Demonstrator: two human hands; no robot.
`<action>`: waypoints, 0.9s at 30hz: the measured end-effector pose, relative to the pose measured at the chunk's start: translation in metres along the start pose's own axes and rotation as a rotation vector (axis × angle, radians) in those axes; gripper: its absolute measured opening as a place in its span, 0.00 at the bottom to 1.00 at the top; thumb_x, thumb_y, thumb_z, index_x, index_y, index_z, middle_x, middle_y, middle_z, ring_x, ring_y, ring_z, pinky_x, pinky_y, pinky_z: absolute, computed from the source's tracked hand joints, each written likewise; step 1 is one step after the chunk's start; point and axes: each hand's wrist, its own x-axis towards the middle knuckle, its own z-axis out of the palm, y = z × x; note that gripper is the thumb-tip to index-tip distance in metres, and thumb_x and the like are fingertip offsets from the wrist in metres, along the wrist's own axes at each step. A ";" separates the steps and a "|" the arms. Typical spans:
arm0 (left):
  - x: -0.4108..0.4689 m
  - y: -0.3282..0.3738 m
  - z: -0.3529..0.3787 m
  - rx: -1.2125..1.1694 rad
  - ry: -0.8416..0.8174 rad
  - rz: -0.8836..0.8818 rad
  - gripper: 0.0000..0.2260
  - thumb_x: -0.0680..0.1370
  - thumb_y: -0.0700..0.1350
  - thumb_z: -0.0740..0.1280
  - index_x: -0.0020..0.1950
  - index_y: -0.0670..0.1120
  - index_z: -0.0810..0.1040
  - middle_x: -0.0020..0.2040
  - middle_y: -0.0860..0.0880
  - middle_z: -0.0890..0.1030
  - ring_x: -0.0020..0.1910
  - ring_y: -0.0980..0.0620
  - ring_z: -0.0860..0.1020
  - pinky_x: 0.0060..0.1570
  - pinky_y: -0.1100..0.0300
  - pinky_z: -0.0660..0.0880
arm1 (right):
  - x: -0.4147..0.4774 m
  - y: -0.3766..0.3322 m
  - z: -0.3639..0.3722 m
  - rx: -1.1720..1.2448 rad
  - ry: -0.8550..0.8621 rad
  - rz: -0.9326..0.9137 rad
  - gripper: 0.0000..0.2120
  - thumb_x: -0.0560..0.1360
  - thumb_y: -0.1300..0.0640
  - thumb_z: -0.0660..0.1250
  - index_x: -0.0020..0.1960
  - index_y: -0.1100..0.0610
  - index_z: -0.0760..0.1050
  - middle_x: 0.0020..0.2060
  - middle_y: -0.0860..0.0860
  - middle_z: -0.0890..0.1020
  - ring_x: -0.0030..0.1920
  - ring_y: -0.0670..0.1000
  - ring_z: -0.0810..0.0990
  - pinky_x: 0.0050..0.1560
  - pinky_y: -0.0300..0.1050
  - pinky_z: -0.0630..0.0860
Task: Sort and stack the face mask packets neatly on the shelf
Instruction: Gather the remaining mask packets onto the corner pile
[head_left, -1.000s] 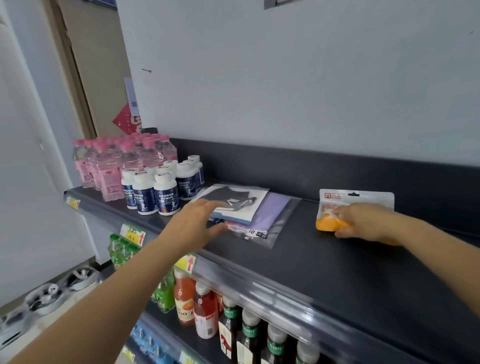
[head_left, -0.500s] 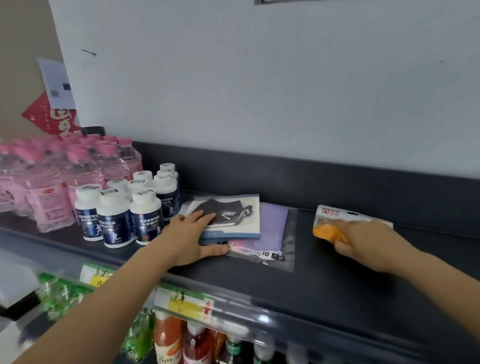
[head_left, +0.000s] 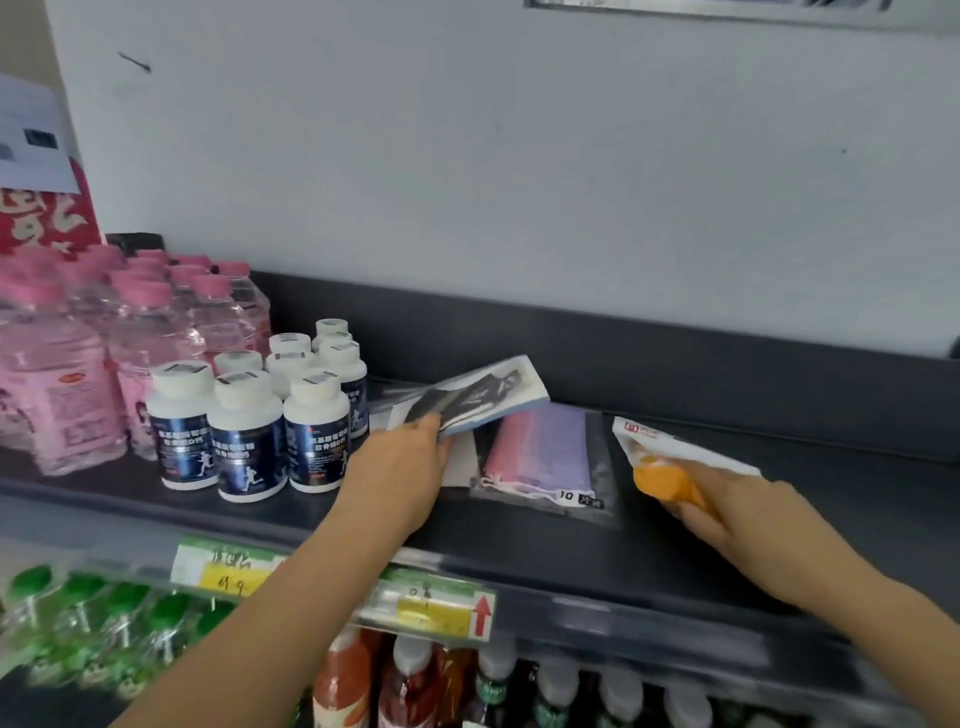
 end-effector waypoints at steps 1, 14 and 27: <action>-0.001 0.001 -0.001 -0.011 0.023 -0.012 0.17 0.82 0.51 0.52 0.67 0.46 0.68 0.56 0.42 0.80 0.52 0.39 0.77 0.48 0.50 0.73 | -0.005 -0.006 0.000 0.073 0.023 0.009 0.18 0.78 0.43 0.54 0.68 0.39 0.62 0.54 0.43 0.79 0.48 0.52 0.80 0.45 0.45 0.74; -0.015 0.000 -0.017 -0.274 0.091 -0.116 0.19 0.83 0.53 0.47 0.61 0.46 0.71 0.46 0.41 0.81 0.45 0.38 0.78 0.43 0.52 0.70 | -0.016 -0.021 0.016 0.312 0.063 0.103 0.25 0.79 0.44 0.55 0.73 0.35 0.49 0.68 0.43 0.70 0.65 0.54 0.69 0.53 0.48 0.71; -0.026 -0.004 -0.028 -0.771 0.034 -0.249 0.20 0.83 0.52 0.50 0.70 0.45 0.67 0.62 0.45 0.76 0.58 0.49 0.73 0.52 0.63 0.64 | -0.022 -0.032 0.007 0.411 0.131 0.206 0.16 0.79 0.47 0.54 0.66 0.47 0.66 0.52 0.48 0.75 0.46 0.51 0.71 0.43 0.45 0.67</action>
